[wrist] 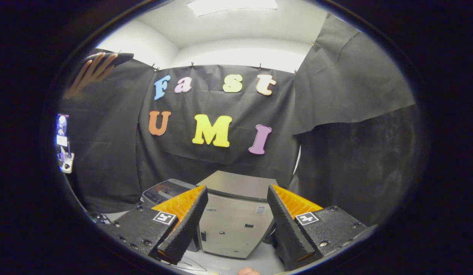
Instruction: Put the clothes into the washing machine and then close the washing machine lid.
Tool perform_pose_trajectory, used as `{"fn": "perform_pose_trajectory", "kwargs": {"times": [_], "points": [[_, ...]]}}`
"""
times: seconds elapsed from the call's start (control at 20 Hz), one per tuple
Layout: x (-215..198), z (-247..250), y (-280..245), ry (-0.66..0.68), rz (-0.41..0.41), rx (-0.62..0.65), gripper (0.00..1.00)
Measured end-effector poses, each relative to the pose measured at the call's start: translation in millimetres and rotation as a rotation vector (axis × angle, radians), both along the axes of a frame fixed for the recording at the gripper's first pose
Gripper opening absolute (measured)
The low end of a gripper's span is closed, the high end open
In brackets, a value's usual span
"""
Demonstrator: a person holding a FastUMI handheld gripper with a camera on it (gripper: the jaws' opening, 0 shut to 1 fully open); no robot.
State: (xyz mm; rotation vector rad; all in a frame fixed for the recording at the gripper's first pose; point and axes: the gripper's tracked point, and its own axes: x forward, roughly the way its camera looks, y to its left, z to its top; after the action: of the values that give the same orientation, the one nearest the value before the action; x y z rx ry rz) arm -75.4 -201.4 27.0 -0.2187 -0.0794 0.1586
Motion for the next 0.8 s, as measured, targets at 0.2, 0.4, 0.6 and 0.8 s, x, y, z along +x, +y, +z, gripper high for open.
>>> {"fn": "perform_pose_trajectory", "kwargs": {"times": [0.2, 0.4, 0.6, 0.8], "points": [[-0.7, -0.6, -2.6, -0.005, 0.002, 0.003, 0.99], [-2.6, -2.5, -0.9, 0.003, 0.002, 0.006, 0.99], [-3.2, -3.6, 0.2, 0.005, 0.003, 0.015, 0.99], [-2.0, -5.7, 0.7, 0.013, 0.007, 0.015, 0.99]]}}
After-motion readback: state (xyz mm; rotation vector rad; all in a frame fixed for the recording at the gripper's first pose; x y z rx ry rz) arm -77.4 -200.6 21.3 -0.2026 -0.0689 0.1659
